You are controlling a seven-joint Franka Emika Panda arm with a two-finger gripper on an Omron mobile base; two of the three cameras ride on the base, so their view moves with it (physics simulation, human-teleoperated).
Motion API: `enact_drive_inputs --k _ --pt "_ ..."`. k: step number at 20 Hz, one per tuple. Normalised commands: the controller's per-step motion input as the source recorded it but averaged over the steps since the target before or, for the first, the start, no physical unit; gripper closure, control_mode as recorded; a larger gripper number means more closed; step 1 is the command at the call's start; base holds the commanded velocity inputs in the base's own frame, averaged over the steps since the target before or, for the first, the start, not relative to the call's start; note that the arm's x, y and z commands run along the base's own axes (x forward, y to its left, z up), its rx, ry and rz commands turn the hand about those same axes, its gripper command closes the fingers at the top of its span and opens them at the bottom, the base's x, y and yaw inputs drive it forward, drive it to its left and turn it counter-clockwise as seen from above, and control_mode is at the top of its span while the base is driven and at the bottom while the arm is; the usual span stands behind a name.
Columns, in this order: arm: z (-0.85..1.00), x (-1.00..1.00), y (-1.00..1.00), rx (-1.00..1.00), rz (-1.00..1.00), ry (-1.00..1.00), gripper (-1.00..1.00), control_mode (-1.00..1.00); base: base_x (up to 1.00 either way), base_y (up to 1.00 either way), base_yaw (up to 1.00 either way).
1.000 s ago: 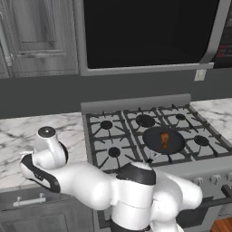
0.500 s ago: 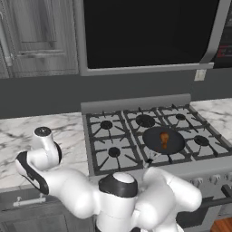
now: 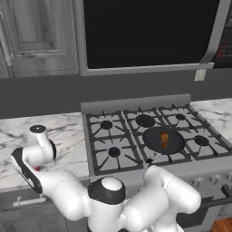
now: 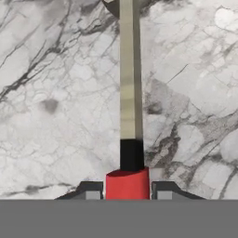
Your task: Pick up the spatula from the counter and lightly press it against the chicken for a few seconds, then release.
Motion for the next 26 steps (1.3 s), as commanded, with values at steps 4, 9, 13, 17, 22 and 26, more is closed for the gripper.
enact_drive_inputs --k 4,9,13,17,22,26 --pt "-0.03 0.0 -0.02 0.0 -0.05 0.0 1.0 -1.0 0.0 0.0 0.0" --pt "0.02 -0.26 -0.03 0.0 -0.08 -0.03 1.0 -1.0 0.0 0.0 0.0" --pt "0.19 -0.32 -0.22 0.0 -0.12 -0.03 1.0 -1.0 0.0 0.0 0.0" --pt "0.31 -0.29 -0.38 0.0 -0.11 -0.05 1.0 -1.0 0.0 0.0 0.0" --pt "0.29 -0.33 -0.44 0.0 -0.03 -0.09 1.0 -1.0 0.0 0.0 0.0" --pt "0.29 -0.35 -0.53 0.0 0.0 -0.06 1.0 -1.0 0.0 0.0 0.0"
